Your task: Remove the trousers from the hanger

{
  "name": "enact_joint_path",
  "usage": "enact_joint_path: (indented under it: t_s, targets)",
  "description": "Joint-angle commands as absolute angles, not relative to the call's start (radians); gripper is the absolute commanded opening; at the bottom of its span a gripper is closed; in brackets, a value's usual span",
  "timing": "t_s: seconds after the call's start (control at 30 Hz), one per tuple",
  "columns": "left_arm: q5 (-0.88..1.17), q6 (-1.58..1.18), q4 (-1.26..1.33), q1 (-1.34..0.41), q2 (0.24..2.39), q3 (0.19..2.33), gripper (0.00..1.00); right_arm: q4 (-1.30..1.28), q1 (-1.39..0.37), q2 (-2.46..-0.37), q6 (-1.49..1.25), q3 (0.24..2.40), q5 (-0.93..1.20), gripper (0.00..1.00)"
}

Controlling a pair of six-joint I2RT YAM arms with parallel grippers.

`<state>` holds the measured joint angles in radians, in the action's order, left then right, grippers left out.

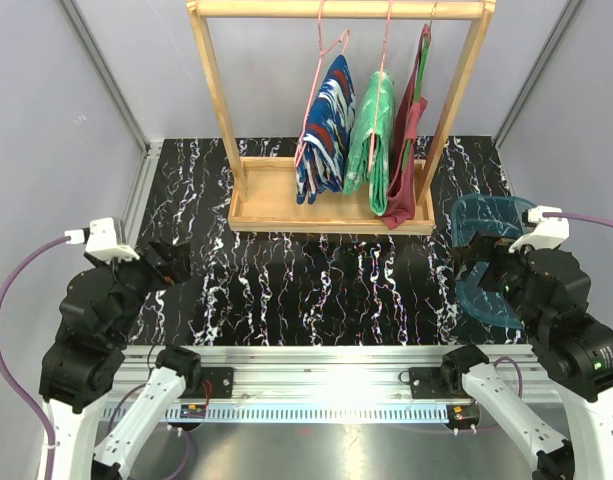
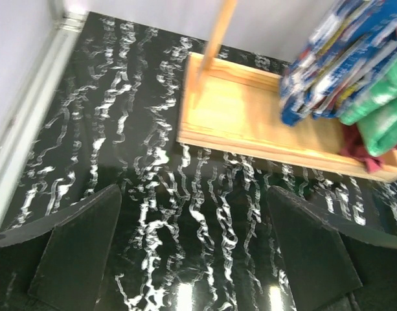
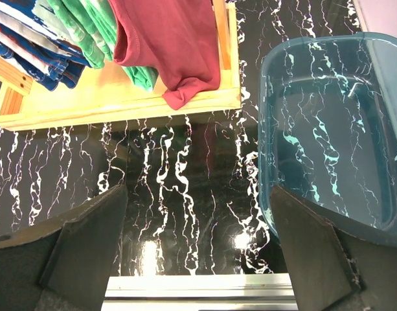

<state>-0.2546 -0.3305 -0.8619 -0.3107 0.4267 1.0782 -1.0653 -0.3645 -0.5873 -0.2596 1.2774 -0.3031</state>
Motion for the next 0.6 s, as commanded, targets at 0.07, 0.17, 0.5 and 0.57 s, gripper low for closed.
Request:
enact_joint_path:
  t_s: [0.07,0.17,0.5,0.57]
  targets:
    - [-0.043,-0.353,-0.753,-0.314,0.538,1.221,0.99,-1.029,-0.368,-0.617,-0.238,1.308,-0.269,0.99]
    - [0.071,-0.360,-0.741,-0.314,0.667,1.311,0.99,-1.008,-0.370,-0.632,-0.222,1.305,-0.175,0.99]
    - [0.049,-0.290,-0.683,-0.528,1.181,1.788,0.99,-0.979,-0.370,-0.655,-0.230,1.312,-0.109,0.99]
    - [-0.033,-0.270,-0.632,-0.584,1.263,1.847,0.99,-0.980,-0.370,-0.664,-0.230,1.316,-0.089,0.99]
